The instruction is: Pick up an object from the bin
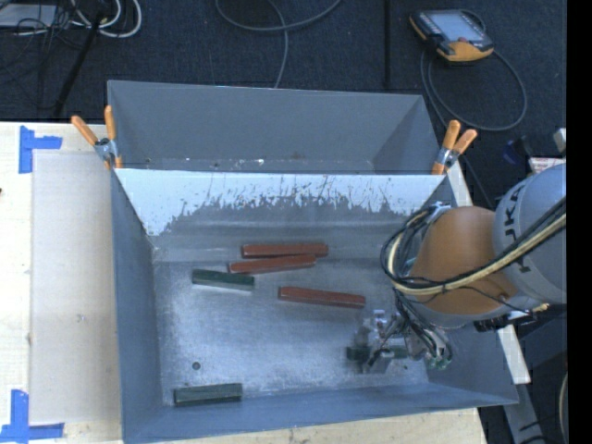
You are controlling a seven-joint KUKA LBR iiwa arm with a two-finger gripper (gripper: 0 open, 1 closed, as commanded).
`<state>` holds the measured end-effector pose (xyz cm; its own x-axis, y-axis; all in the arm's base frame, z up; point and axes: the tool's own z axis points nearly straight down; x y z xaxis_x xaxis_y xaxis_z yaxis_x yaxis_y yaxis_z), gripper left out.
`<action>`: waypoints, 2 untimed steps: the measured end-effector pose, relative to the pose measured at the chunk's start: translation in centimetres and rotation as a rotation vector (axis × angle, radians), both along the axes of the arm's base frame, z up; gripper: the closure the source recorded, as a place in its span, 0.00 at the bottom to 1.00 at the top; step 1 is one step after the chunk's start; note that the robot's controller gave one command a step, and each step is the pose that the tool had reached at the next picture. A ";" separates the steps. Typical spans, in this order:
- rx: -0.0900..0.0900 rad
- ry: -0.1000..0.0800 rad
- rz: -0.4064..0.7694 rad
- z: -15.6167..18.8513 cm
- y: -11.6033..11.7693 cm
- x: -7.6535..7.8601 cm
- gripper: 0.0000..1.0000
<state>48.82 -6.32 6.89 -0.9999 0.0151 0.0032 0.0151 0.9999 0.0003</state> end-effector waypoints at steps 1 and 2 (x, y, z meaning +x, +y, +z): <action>-0.001 0.000 0.120 0.2 1.2 0.2 1.00; 0.000 0.002 0.202 0.4 2.1 0.5 1.00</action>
Offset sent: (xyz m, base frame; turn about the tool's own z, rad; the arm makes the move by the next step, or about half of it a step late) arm 0.0496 -0.0296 0.1796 -0.2230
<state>49.30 -4.24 7.31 -0.9826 -0.1858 0.0055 -0.1858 0.9826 0.0003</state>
